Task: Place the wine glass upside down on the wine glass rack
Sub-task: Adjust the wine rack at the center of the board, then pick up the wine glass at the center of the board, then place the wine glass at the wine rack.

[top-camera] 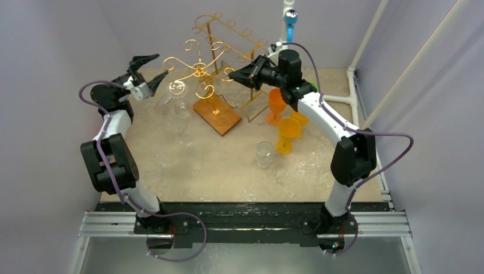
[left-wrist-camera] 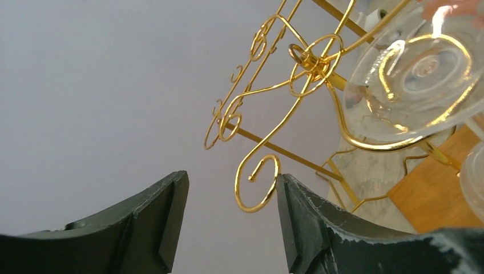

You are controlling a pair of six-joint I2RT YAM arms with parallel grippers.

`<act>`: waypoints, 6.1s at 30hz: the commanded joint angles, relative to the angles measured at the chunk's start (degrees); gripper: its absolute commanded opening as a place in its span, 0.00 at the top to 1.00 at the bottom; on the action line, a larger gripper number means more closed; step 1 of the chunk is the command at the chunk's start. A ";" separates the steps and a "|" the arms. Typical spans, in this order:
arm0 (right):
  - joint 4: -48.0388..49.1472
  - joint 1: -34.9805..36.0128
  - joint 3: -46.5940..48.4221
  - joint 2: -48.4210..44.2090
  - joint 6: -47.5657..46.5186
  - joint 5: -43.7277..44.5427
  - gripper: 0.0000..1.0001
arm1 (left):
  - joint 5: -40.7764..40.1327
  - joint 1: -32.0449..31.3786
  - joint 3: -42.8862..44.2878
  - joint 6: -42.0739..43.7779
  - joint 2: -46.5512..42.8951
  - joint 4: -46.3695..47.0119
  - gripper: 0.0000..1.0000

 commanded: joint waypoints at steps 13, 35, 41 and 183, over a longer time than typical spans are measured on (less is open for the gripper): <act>-0.52 -0.91 1.37 0.62 -1.77 0.72 1.00 | 3.19 -2.55 6.78 14.13 6.94 25.22 0.39; 2.20 -0.90 -0.70 -2.04 1.10 -0.54 1.00 | 2.77 -5.32 5.11 7.74 -0.88 25.35 1.00; 1.34 -0.90 -2.95 -5.69 0.00 -0.58 1.00 | 5.88 -4.37 -1.59 2.49 -8.84 25.28 1.00; -33.19 0.28 4.56 -29.74 -37.92 9.04 0.01 | -11.33 8.19 27.26 -6.20 -1.23 -91.16 1.00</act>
